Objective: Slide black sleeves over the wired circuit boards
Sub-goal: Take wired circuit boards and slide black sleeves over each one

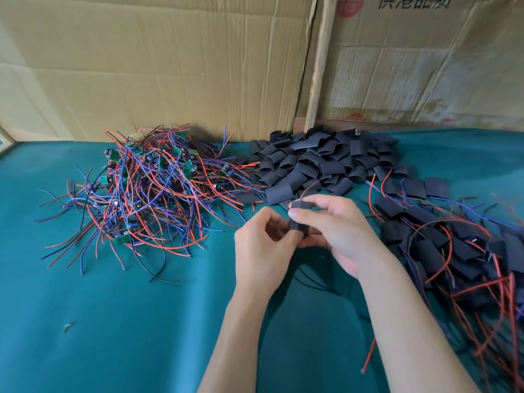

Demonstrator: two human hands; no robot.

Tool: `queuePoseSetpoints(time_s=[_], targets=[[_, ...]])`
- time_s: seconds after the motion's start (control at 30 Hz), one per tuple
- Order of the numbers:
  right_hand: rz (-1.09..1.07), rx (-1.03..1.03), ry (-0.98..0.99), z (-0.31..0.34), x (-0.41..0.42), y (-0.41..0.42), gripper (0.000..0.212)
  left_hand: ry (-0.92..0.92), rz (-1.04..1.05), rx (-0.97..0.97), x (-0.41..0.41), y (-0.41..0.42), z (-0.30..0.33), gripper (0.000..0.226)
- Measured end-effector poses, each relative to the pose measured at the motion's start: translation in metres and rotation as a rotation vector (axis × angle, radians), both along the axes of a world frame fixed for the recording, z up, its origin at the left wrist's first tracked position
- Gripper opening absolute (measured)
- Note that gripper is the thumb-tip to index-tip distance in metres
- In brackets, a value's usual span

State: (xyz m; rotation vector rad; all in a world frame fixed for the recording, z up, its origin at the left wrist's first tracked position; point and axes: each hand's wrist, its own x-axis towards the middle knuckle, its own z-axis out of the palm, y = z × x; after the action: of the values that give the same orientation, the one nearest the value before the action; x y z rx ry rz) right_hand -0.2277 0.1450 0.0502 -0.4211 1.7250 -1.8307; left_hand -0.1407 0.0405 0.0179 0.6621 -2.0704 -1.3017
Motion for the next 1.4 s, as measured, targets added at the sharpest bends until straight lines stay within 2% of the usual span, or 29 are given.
queuePoseSetpoints(time_s=[0.1,0.13,0.2,0.23,0.3,0.33,0.43,0.5,0.57,0.63,0.67,0.7,0.77,0.83,0.9,0.93,0.97,1.03,1.1,1.2,1.23,1.3,1.4], targets=[[-0.091,0.011,0.065,0.001,-0.005,0.006,0.012,0.031,-0.192,0.092,0.006,-0.008,0.006,0.020],[-0.153,0.020,0.073,0.002,-0.009,0.011,0.013,0.057,-0.177,0.130,0.008,-0.010,0.008,0.020],[-0.251,0.107,0.138,0.004,-0.017,0.023,0.016,0.157,0.033,0.103,0.011,-0.018,0.009,0.009],[-0.294,0.223,0.240,0.006,-0.023,0.031,0.016,0.178,0.194,0.037,0.012,-0.022,0.008,0.006],[-0.376,0.538,0.510,0.010,-0.031,0.047,0.014,0.124,0.460,-0.036,0.014,-0.028,0.004,0.020],[-0.420,0.658,0.602,0.014,-0.032,0.054,0.019,0.090,0.506,-0.024,0.014,-0.030,0.003,0.029],[-0.519,0.772,0.650,0.023,-0.036,0.066,0.019,-0.025,0.416,-0.027,0.012,-0.035,-0.002,0.043],[-0.524,0.871,0.685,0.022,-0.037,0.068,0.024,-0.045,0.390,-0.036,0.010,-0.037,-0.002,0.039],[-0.569,0.903,0.764,0.019,-0.037,0.067,0.034,0.028,0.415,-0.018,0.011,-0.035,0.001,0.028],[-0.650,0.734,0.818,0.020,-0.033,0.057,0.027,0.140,0.405,-0.042,0.012,-0.028,0.005,0.020],[-0.647,0.601,0.775,0.022,-0.029,0.049,0.021,0.194,0.376,-0.071,0.011,-0.022,0.007,0.019],[-0.587,0.467,0.680,0.024,-0.024,0.040,0.014,0.245,0.327,-0.107,0.010,-0.015,0.009,0.019],[-0.320,0.268,0.451,0.024,-0.013,0.018,0.007,0.321,0.199,-0.220,0.005,0.002,0.011,0.018],[-0.062,0.128,0.162,0.021,-0.003,0.002,0.011,0.346,0.084,-0.347,0.002,0.020,0.010,0.016],[0.081,0.000,-0.126,0.019,0.000,-0.001,0.022,0.358,-0.022,-0.408,-0.001,0.036,0.008,0.015],[0.112,-0.066,-0.211,0.018,-0.001,0.001,0.026,0.364,-0.072,-0.425,-0.001,0.041,0.007,0.016],[0.115,-0.125,-0.247,0.016,-0.003,0.004,0.028,0.367,-0.119,-0.442,-0.001,0.045,0.005,0.018],[0.031,-0.164,-0.196,0.014,-0.008,0.009,0.027,0.372,-0.228,-0.432,-0.001,0.050,0.004,0.023],[-0.087,-0.176,-0.141,0.012,-0.013,0.013,0.027,0.383,-0.290,-0.347,0.001,0.053,0.005,0.026],[-0.158,-0.376,-0.266,0.013,-0.021,0.019,0.031,0.375,-0.077,-0.061,0.000,0.046,0.006,0.019],[-0.139,-0.449,-0.310,0.014,-0.021,0.021,0.032,0.348,-0.017,0.082,-0.002,0.040,0.006,0.018],[-0.041,-0.519,-0.352,0.015,-0.018,0.021,0.029,0.294,-0.062,0.345,-0.006,0.028,0.005,0.019],[0.211,-0.374,-0.263,0.010,-0.007,0.010,0.028,0.365,-0.206,0.537,-0.007,0.020,0.006,0.026]])
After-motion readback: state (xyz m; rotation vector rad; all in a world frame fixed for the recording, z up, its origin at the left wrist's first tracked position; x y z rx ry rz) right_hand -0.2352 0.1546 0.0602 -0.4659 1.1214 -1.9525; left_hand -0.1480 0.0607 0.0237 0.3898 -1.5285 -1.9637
